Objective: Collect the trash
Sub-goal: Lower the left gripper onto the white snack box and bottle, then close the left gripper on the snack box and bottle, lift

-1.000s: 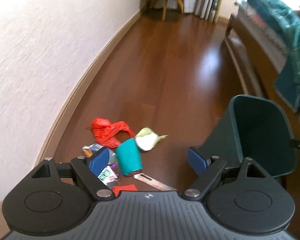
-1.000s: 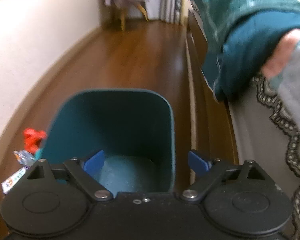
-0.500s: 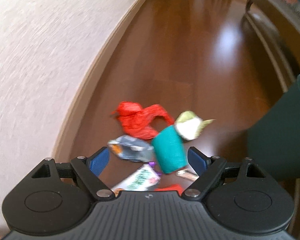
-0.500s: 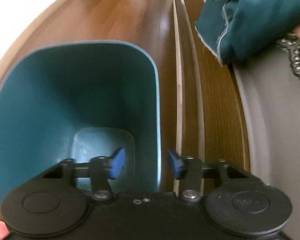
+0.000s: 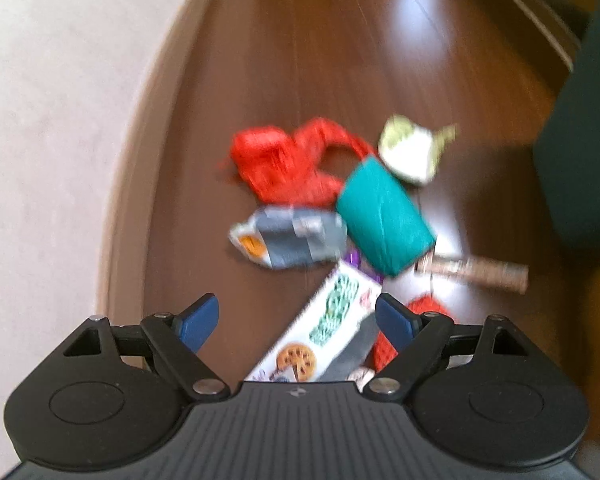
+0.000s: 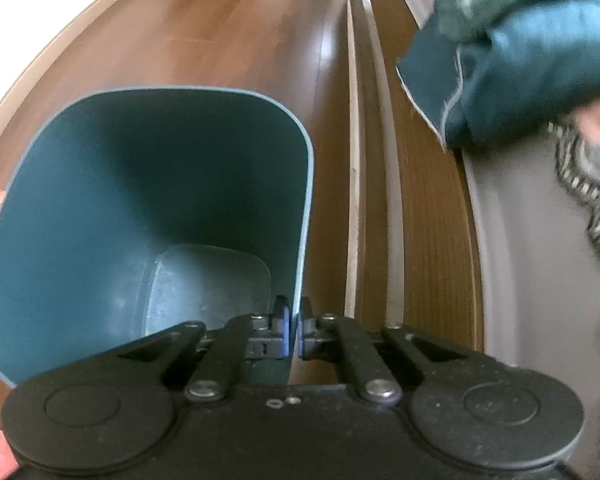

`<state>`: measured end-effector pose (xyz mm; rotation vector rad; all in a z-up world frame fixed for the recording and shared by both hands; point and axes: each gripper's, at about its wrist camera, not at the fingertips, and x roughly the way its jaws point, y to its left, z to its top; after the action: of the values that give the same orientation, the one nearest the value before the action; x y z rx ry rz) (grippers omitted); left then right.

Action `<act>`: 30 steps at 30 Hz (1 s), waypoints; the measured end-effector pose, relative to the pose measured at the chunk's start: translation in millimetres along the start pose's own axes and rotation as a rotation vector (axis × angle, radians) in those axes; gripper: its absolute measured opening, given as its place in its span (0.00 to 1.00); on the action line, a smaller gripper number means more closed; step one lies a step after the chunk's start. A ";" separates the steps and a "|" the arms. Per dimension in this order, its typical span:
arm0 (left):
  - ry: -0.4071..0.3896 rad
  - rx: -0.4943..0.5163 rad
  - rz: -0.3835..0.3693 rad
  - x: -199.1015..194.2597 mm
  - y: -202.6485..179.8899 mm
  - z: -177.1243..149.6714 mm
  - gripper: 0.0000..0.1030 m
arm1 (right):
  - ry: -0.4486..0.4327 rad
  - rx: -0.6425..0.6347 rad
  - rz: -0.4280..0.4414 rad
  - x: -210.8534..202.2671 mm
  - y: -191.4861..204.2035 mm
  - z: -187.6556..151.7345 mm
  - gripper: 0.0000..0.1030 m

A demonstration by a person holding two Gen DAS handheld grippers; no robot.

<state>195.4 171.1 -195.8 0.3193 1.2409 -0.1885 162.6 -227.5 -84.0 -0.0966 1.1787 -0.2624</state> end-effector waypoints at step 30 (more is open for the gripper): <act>0.120 -0.105 0.023 130.2 8.1 -55.9 0.27 | 0.008 -0.238 -0.114 -43.2 73.3 14.0 0.06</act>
<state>189.0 201.8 -334.2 0.2566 1.3603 -0.0845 171.3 -146.7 -55.3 -0.3723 1.2109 -0.2220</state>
